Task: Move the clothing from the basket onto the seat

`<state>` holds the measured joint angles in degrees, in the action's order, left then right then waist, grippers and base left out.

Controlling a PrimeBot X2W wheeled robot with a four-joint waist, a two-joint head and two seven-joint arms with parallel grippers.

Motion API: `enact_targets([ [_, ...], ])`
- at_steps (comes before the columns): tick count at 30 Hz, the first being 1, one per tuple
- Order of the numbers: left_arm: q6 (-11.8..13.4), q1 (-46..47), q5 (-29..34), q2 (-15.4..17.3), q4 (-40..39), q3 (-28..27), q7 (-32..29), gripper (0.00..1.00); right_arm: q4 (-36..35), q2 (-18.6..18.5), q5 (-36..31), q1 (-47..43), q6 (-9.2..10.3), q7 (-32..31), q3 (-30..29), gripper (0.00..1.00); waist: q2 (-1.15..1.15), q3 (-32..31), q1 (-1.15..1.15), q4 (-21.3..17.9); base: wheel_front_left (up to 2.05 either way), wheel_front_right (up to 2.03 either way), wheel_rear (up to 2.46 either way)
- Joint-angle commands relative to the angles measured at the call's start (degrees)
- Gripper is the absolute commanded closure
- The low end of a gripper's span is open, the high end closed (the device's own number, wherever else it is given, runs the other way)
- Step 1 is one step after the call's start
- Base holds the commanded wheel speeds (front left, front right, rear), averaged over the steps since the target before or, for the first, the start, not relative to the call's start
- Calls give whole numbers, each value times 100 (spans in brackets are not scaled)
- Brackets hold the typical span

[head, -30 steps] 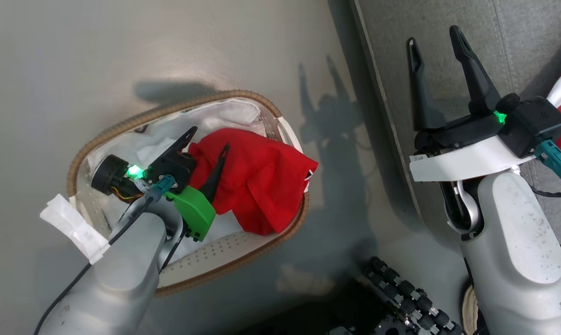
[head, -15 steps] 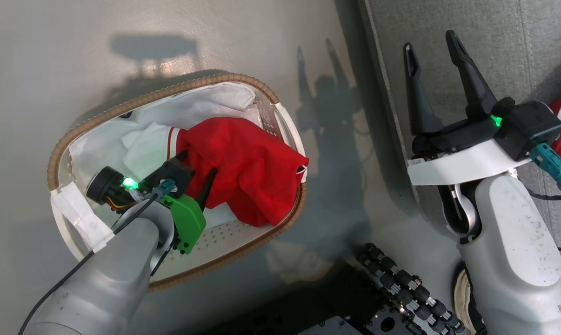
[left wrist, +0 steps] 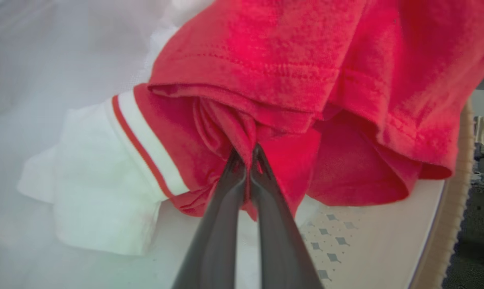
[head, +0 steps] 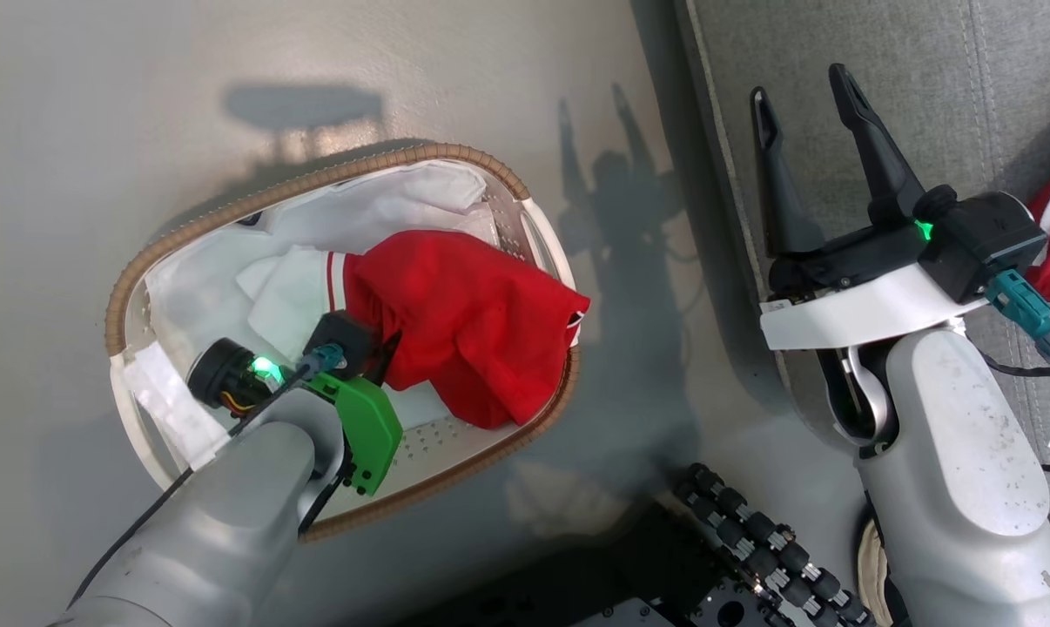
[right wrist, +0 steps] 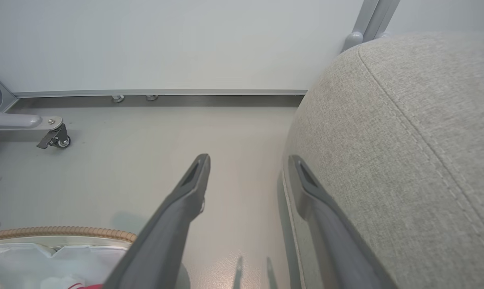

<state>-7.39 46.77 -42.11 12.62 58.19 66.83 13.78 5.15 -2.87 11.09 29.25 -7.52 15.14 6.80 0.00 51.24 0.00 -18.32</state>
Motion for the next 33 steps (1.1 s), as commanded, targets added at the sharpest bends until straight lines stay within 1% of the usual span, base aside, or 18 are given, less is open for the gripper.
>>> enact_targets([
  [1,-17,124,-120,53,-11,22,55,100,24,-12,-28,-4,6,1,-26,0,0,-101,0,15,0,0,0],
  [6,-17,-100,-497,9,-73,-11,146,100,122,-11,-18,-111,6,1,-57,0,0,-495,0,50,0,0,0],
  [9,-17,-255,-553,29,-340,-273,145,100,180,-13,-49,-193,6,1,-82,0,0,-828,0,108,0,0,0],
  [12,-17,-497,-408,64,-642,-570,146,100,242,-13,-81,-268,6,1,-102,0,0,-1149,0,174,0,0,0],
  [16,-17,-904,-55,41,-1078,-974,144,100,377,-14,-172,-421,6,1,-168,0,0,-1655,0,337,0,0,0],
  [26,-17,-1951,607,-149,-1986,-2289,144,100,730,-16,-256,-834,6,1,-272,0,0,-2789,0,722,0,0,0],
  [33,-17,-2541,1082,-273,-2652,-2985,145,100,931,-17,-245,-1200,6,1,-295,0,0,-3462,0,916,0,0,0],
])
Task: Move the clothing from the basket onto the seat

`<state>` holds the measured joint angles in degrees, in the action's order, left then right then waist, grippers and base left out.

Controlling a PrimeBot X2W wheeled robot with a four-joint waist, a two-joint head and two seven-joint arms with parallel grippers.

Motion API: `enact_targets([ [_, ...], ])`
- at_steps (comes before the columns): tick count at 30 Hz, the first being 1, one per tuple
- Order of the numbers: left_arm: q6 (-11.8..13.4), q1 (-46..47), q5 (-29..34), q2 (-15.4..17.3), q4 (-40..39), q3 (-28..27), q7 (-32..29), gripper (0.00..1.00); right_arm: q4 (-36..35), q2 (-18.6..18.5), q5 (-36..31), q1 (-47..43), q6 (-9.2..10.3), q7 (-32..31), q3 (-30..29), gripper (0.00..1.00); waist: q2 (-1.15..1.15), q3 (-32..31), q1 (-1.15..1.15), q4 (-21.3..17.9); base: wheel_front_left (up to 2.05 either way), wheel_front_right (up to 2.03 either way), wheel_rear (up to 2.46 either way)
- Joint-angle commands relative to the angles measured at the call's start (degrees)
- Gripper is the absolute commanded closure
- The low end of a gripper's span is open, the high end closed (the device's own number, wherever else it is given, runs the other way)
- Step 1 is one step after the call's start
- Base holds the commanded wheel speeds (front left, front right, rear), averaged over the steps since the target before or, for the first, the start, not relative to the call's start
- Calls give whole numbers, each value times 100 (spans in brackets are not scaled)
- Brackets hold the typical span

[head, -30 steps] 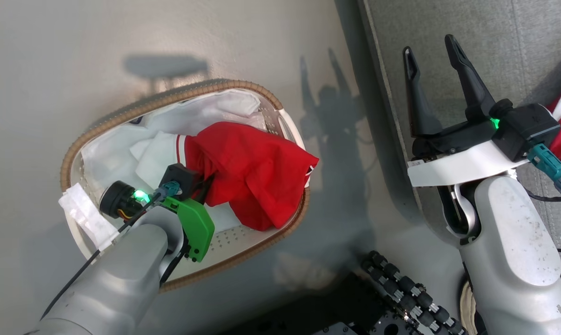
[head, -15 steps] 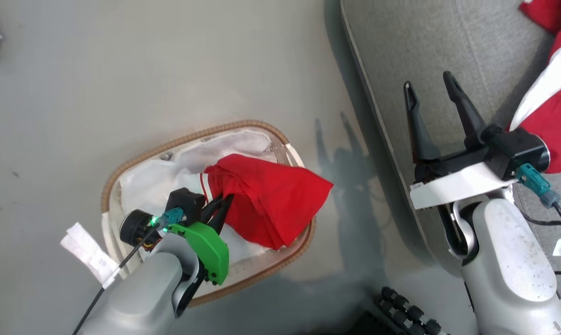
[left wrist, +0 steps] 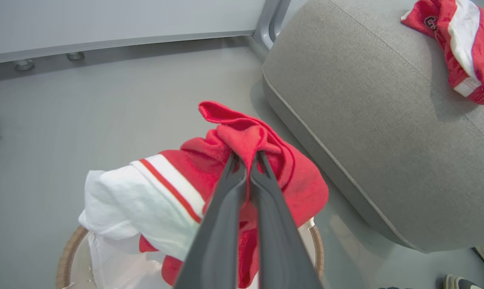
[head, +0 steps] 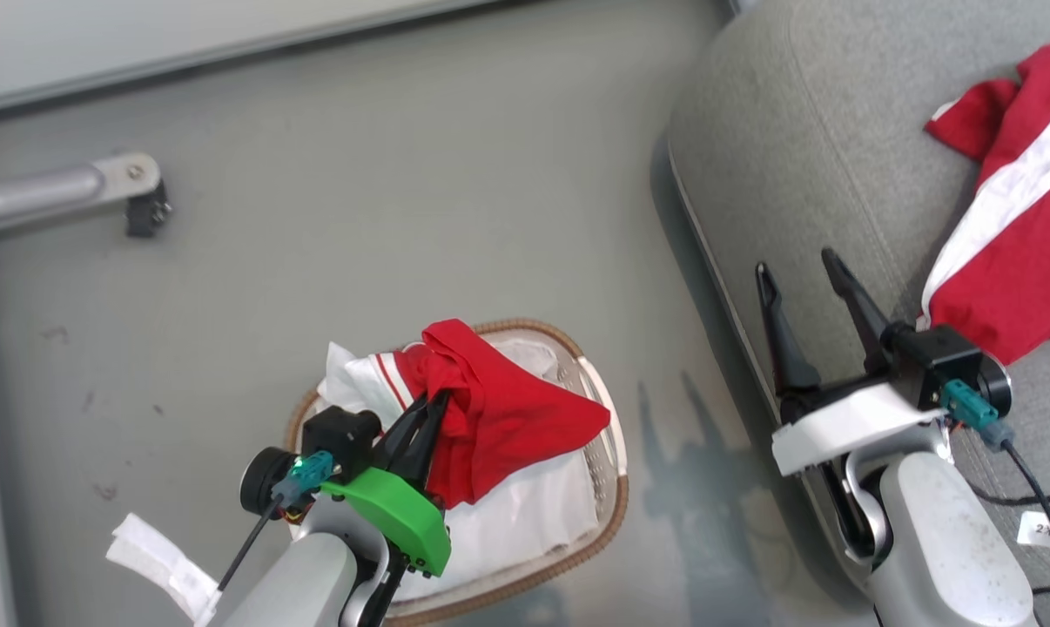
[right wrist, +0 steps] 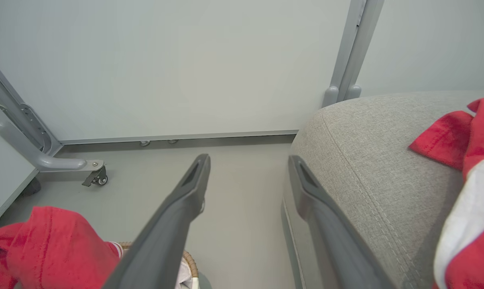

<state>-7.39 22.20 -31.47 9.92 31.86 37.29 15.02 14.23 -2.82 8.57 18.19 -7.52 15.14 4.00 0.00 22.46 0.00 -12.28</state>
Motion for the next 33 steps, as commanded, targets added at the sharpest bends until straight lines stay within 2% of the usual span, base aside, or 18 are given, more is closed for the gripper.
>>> enact_targets([
  [1,-17,-181,59,-60,-142,-150,20,100,42,-22,33,-155,6,1,-27,0,0,-681,0,344,0,0,0],
  [17,-17,-711,710,-378,-1907,-1137,21,100,347,-22,-42,-959,6,1,-77,0,0,-1780,0,641,0,0,0],
  [23,-17,-795,885,-423,-2387,-1274,21,100,447,-21,-121,-1193,6,1,19,0,0,-1995,0,686,0,0,0],
  [28,-17,-838,920,-450,-2559,-1260,21,100,473,-19,-324,-1279,6,1,410,0,0,-2037,0,741,0,0,0],
  [33,-17,-878,943,-457,-2610,-1236,21,100,386,-246,-471,-1027,7,1,1269,0,0,-2025,0,779,0,0,0],
])
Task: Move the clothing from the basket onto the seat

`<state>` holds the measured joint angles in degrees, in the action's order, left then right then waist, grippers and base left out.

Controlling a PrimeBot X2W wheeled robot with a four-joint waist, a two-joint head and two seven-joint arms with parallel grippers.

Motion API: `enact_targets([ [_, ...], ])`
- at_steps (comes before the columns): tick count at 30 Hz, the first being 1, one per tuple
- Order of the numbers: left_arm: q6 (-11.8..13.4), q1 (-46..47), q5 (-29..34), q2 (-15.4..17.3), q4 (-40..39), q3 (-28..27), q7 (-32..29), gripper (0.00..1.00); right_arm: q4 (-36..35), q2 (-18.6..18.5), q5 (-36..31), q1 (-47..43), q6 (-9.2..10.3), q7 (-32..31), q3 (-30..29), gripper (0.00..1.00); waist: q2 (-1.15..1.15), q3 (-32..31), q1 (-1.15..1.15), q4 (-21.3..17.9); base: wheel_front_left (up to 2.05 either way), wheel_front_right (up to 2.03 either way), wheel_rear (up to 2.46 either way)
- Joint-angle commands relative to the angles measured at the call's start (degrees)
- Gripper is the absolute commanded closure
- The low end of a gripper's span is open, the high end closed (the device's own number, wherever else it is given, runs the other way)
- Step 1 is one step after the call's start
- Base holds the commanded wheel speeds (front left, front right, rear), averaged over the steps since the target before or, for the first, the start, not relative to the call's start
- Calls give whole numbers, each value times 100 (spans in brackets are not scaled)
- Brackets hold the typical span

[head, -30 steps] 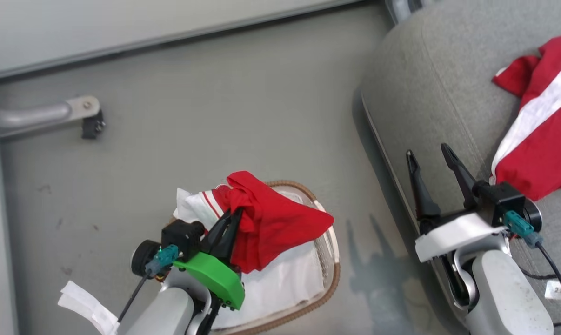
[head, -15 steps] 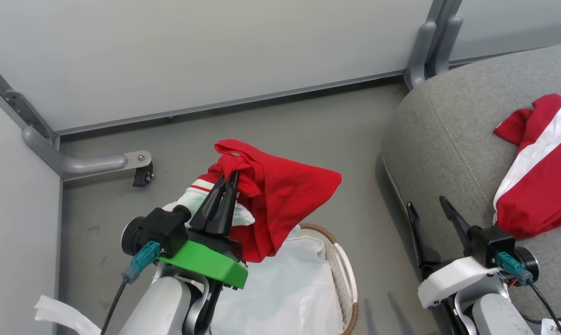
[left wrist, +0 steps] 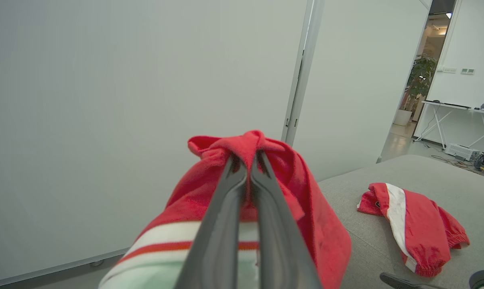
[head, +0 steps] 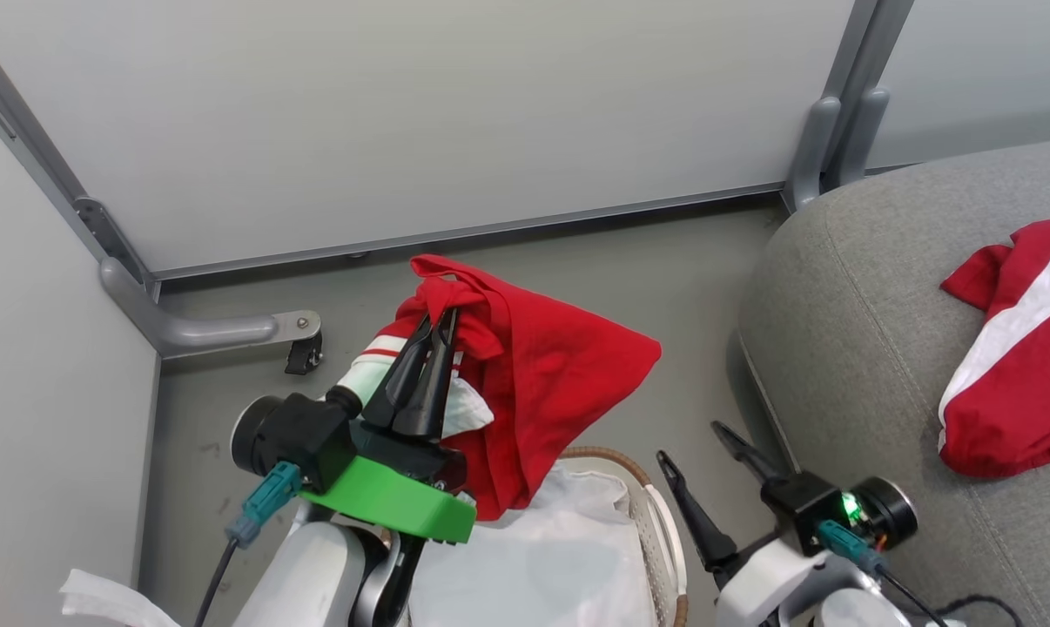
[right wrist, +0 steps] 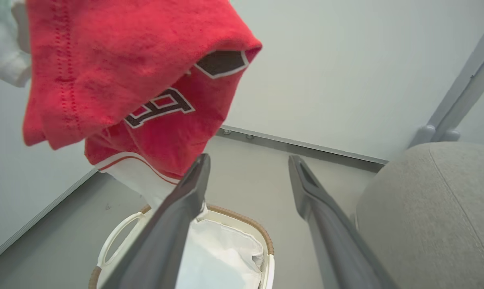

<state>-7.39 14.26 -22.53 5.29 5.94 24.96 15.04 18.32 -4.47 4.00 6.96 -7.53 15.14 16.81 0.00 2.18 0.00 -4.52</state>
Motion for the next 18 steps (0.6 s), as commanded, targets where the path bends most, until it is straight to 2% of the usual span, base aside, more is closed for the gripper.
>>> enact_targets([
  [1,-17,-90,48,3,-24,-3,20,100,-56,-165,-1,180,7,1,163,0,0,8,0,7,0,0,0],
  [9,-17,-111,53,-19,-2,11,20,100,-152,-517,508,694,7,1,1092,0,0,-7,0,35,0,0,0],
  [18,-17,-45,52,-32,-17,104,20,100,52,-402,757,967,7,0,1461,0,0,25,0,107,0,0,0],
])
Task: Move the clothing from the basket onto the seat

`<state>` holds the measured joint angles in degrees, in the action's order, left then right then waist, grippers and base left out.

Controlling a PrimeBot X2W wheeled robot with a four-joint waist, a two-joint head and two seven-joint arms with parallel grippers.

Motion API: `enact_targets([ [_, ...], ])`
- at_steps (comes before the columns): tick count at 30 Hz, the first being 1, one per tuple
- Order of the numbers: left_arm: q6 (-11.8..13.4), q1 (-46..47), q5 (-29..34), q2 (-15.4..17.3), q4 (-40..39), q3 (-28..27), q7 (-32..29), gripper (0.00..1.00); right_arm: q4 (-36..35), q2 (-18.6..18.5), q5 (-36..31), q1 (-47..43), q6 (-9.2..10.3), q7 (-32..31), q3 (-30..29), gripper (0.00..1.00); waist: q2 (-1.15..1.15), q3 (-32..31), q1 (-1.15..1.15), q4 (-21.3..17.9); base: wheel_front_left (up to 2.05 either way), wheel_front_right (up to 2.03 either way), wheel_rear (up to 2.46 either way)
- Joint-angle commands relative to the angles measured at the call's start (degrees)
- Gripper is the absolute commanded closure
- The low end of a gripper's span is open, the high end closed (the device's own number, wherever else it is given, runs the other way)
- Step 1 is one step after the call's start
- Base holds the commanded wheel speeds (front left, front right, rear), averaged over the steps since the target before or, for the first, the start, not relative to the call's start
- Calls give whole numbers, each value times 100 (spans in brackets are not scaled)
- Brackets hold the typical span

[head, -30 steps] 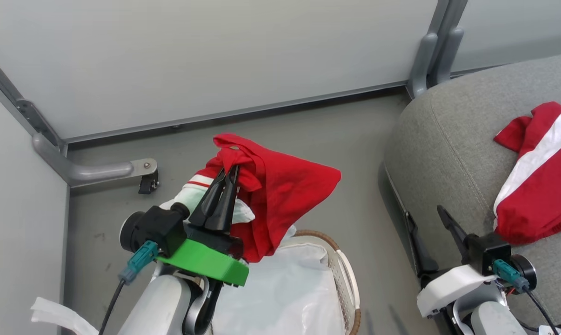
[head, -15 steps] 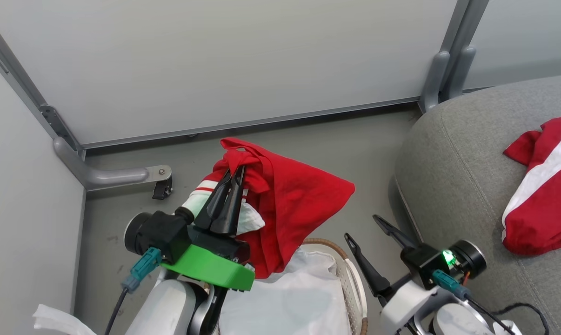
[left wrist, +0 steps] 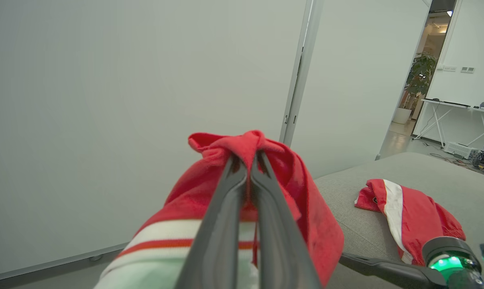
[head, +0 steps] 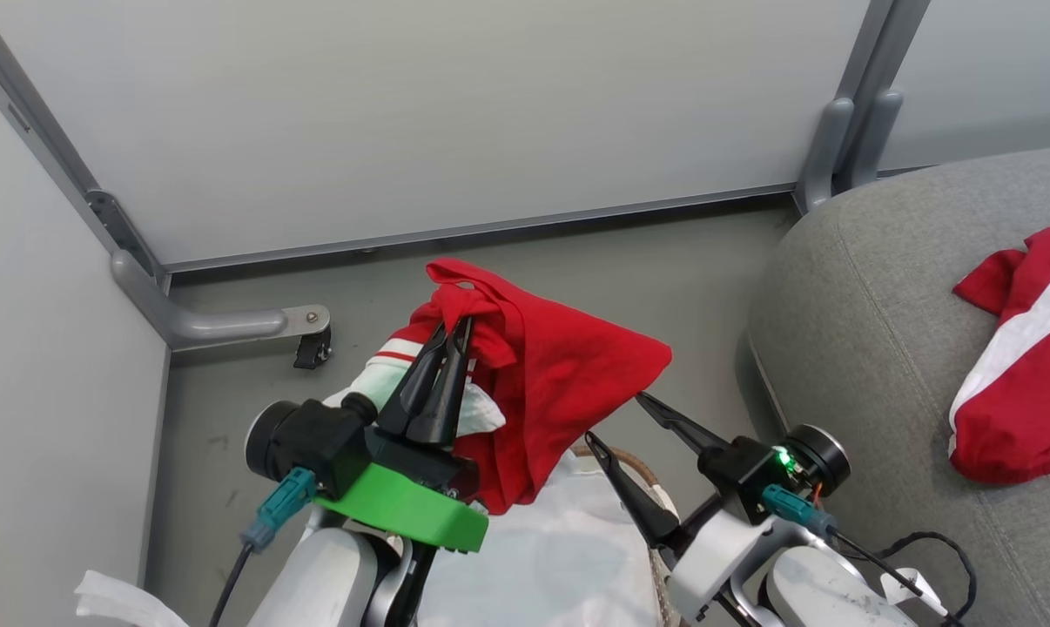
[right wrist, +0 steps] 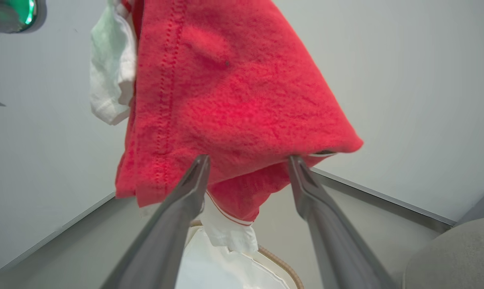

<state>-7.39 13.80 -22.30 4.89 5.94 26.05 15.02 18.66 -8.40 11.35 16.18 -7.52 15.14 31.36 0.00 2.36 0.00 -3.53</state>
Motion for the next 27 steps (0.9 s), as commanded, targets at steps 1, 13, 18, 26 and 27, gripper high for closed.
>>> enact_targets([
  [1,-17,22,27,7,-23,12,22,100,53,9,31,78,6,0,10,0,0,14,0,24,0,0,0],
  [13,-17,142,-35,7,-98,380,22,100,220,222,204,238,6,0,-37,0,0,18,0,269,0,0,0],
  [18,-17,166,-82,46,-113,607,22,100,96,224,189,342,6,0,67,0,0,8,0,381,0,0,0],
  [26,-17,154,-129,38,-49,807,21,100,105,252,136,454,6,0,273,100,0,10,0,499,0,0,0],
  [27,-17,157,-131,38,-46,812,21,100,133,257,131,452,6,0,276,100,0,13,0,508,0,0,0],
])
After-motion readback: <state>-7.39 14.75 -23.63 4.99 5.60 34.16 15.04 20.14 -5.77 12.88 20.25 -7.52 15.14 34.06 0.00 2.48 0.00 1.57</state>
